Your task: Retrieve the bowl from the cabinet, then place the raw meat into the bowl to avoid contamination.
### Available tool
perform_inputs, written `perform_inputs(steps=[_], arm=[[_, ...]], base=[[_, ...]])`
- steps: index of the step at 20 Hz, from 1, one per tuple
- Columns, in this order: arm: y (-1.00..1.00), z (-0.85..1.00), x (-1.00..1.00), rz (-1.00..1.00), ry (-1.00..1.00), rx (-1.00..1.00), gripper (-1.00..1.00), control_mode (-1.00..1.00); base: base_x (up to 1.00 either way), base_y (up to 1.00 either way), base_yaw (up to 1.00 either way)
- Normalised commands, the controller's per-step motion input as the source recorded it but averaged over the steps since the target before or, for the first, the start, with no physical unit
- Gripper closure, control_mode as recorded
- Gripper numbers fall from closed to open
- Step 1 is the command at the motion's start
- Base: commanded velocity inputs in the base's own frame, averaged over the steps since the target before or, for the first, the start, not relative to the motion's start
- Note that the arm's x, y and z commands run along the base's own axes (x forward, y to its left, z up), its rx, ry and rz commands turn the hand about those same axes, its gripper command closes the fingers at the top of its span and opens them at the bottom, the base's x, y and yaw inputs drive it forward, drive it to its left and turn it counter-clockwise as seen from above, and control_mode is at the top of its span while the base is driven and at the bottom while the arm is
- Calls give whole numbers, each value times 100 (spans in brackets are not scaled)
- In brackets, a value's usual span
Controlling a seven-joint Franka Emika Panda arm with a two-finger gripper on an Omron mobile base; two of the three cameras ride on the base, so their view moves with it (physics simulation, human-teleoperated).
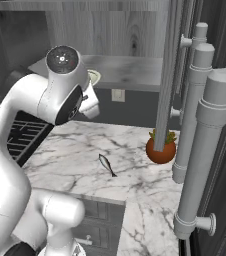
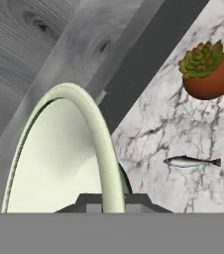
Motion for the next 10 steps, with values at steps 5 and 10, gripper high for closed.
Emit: perform_inputs(steps=[5,10], arm=[[-3,-81,-75,2,16,-1,100,-100],[0,-100,-47,6,17,0,100,-100]], base=[[0,0,0],[0,0,0]])
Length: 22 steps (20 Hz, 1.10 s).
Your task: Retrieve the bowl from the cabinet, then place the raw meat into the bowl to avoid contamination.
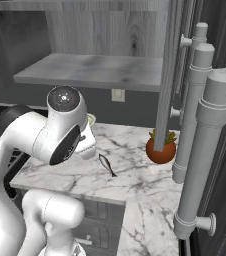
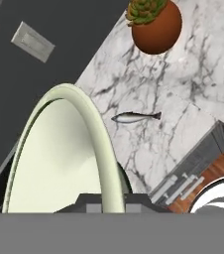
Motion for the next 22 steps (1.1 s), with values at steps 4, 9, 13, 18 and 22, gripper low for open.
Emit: perform_inputs(steps=[4,9,13,18,22], arm=[[0,-93,-12,7,13,4,100,-100],[0,-76,5,6,9,8,100,-100],[12,-36,29,3,2,12,100,-100],[29,-22,44,0,0,11,100,-100],[36,-9,58,0,0,7,100,-100]], base=[[0,0,0],[0,0,0],[0,0,0],[0,0,0],[0,0,0]])
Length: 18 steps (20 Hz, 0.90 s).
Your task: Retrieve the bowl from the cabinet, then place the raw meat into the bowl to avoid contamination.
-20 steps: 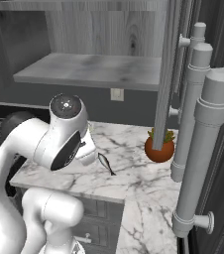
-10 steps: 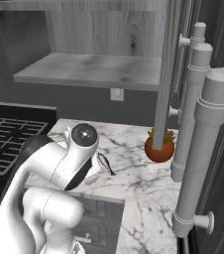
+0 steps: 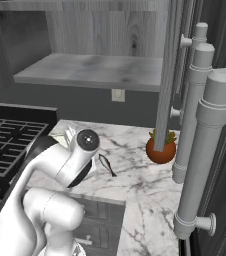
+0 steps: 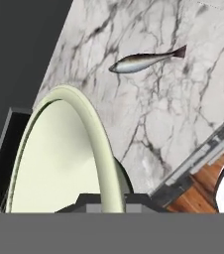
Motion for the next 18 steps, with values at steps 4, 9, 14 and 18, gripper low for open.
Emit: perform_inputs(steps=[4,9,14,18], arm=[[26,-11,69,0,0,1,100,-100],[11,-15,76,0,0,-1,100,-100],[0,-23,56,0,1,-4,100,-100],[0,-35,33,3,4,-5,100,-100]], base=[[0,0,0],[0,0,0],[0,0,0],[0,0,0]])
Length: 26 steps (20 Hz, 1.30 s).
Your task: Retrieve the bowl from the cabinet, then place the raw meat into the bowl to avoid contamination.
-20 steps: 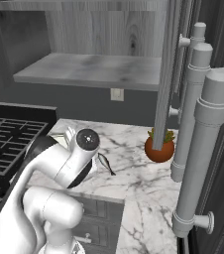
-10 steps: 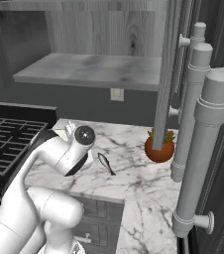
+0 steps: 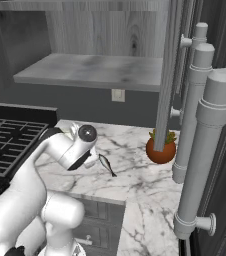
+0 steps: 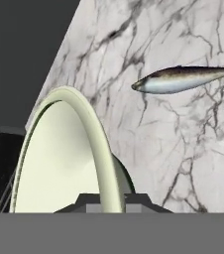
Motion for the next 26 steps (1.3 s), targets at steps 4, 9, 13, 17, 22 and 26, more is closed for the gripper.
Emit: perform_inputs(steps=[4,9,13,17,22,26], arm=[[0,-43,11,5,5,-6,100,-100],[0,-41,5,5,1,-2,100,-100],[0,-26,7,4,0,0,100,-100],[0,-22,7,4,-4,0,100,-100],[0,-22,20,3,-6,0,100,-100],[0,-24,20,3,-6,-2,100,-100]], base=[[0,0,0],[0,0,0],[0,0,0],[0,0,0],[0,0,0],[0,0,0]])
